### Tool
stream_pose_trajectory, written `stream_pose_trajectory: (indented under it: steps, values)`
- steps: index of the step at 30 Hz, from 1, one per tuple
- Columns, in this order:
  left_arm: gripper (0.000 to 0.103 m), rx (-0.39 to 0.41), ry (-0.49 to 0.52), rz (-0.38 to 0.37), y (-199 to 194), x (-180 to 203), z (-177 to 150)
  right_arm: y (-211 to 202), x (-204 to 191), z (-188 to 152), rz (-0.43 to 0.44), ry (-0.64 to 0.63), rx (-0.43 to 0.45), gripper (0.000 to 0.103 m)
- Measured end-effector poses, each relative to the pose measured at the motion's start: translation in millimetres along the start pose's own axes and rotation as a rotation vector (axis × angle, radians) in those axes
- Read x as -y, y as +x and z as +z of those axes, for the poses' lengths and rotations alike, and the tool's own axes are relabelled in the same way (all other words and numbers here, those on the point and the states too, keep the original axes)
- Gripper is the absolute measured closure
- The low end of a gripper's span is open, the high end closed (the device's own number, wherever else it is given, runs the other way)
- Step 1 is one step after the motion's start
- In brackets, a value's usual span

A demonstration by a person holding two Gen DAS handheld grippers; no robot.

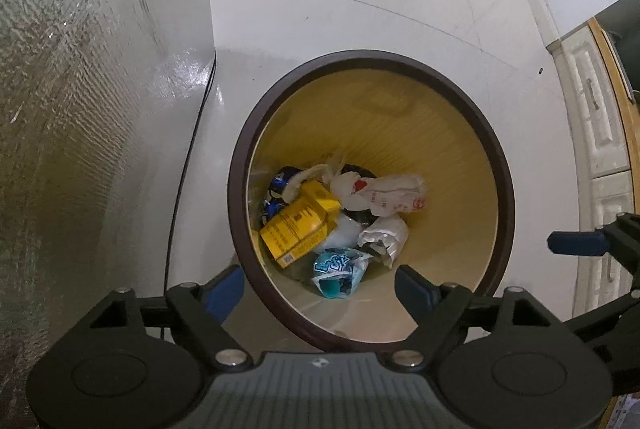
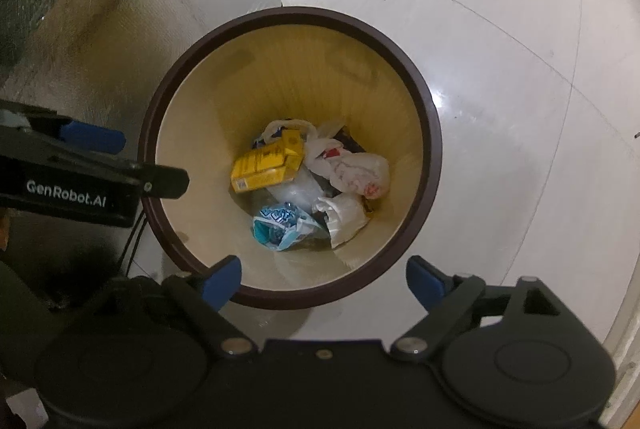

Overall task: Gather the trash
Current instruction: 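Raise both tools from the bin and move back to the table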

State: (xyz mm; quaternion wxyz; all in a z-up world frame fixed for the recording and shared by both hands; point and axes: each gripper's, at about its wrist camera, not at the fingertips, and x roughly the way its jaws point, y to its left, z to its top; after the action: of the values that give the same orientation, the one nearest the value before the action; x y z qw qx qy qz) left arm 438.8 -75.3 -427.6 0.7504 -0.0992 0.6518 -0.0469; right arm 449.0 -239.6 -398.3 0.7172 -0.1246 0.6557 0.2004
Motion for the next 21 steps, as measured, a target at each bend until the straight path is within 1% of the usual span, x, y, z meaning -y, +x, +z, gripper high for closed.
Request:
stream_pose_trajectory:
  steps: [4,6,10,13,17,21]
  values:
    - [0.01,-0.001,0.018,0.027,-2,-1,1,-3,2,-2,0.007,0.024,0.02,0.005]
    - [0.006,-0.002,0.022,0.039,-3,-1,2,-6,3,-4,0.012,0.034,0.038,0.001]
    - [0.001,-0.006,0.04,0.064,-9,-2,2,-9,5,-7,0.008,0.039,0.044,0.0]
    - [0.0,0.002,0.054,0.071,-16,0,2,-16,7,-9,-0.004,0.044,0.058,0.0]
    - [0.0,0.003,0.067,0.056,-27,4,-1,-28,11,-14,-0.004,0.081,0.078,0.0]
    - [0.0,0.014,0.096,0.068,-42,10,-6,-42,12,-18,-0.024,0.079,0.095,0.0]
